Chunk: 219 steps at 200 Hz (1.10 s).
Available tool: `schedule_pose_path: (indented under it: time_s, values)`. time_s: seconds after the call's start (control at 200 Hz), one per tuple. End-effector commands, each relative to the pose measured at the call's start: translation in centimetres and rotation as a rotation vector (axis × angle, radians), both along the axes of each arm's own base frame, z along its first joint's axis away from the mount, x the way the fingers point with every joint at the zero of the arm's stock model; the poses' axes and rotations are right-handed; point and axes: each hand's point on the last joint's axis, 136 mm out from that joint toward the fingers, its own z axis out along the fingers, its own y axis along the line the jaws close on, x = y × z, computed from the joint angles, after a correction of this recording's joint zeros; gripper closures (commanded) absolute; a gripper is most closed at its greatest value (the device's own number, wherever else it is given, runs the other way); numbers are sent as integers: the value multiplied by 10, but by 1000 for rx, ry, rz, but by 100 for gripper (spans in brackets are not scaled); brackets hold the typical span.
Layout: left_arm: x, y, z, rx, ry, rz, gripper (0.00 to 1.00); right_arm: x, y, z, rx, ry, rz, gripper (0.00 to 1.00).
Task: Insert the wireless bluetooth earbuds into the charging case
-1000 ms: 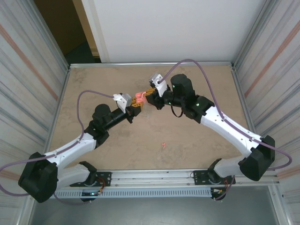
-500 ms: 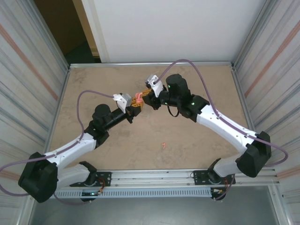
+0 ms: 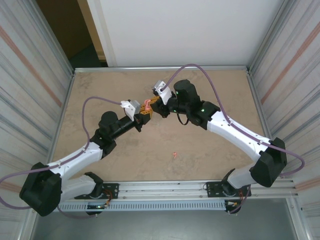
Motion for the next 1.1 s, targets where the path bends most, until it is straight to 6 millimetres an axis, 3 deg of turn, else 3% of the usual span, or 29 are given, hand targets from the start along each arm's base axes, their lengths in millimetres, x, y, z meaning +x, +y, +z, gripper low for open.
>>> schedule_pose_path:
  time_s: [0.0,0.501,0.682,0.927,1.092]
  values:
    - [-2,4,14,-30,-41,0,100,0,2,8,-10,-30,9,85]
    - [-2,4,16,-30,-48,0,100,-10,6,1,-19,11,66,84]
    - [-3,4,17,-30,-51,-1,100,-13,7,4,-14,25,80,79]
    - [-2,3,19,-32,-57,-4,100,-11,-3,32,55,13,69,61]
    - [-2,3,22,-34,-65,-3,100,-7,-17,50,105,-6,25,57]
